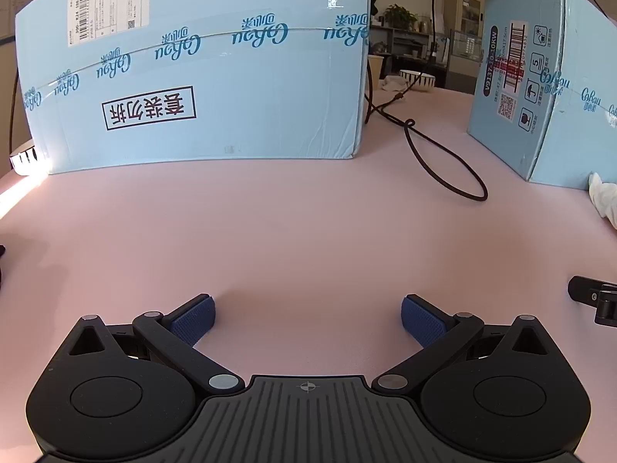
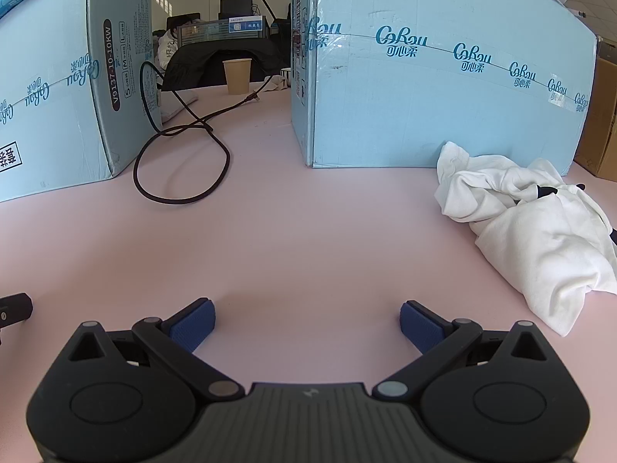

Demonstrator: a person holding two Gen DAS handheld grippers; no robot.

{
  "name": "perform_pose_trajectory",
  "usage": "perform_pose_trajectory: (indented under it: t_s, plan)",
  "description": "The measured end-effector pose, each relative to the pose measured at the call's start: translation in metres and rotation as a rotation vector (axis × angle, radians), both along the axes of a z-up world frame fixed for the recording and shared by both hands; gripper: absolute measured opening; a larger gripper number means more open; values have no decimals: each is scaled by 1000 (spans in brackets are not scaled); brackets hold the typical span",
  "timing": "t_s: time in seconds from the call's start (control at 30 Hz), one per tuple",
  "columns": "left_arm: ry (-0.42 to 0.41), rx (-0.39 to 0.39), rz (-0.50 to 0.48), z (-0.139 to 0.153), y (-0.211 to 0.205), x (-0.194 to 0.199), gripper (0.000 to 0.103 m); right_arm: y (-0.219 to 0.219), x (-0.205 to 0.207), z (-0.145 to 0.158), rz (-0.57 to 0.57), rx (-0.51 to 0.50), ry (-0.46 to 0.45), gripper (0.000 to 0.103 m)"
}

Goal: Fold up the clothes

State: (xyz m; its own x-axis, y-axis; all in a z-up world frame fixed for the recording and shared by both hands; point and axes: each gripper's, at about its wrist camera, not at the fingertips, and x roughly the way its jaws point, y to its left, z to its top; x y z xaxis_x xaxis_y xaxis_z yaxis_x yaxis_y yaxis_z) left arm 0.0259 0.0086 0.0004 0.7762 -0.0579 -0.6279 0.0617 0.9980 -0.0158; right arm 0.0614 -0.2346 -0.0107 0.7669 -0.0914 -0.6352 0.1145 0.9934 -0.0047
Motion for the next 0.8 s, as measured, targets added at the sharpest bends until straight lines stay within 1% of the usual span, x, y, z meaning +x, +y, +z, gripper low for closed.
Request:
perform_pose_trajectory:
  t_s: [0.37, 0.8]
  plan:
    - [2, 9, 0, 0, -2, -1, 103, 1, -1, 0, -4, 0, -1, 103]
    - [0, -2, 0, 0, 0, 0, 103, 1, -2, 0, -6, 0, -1, 103]
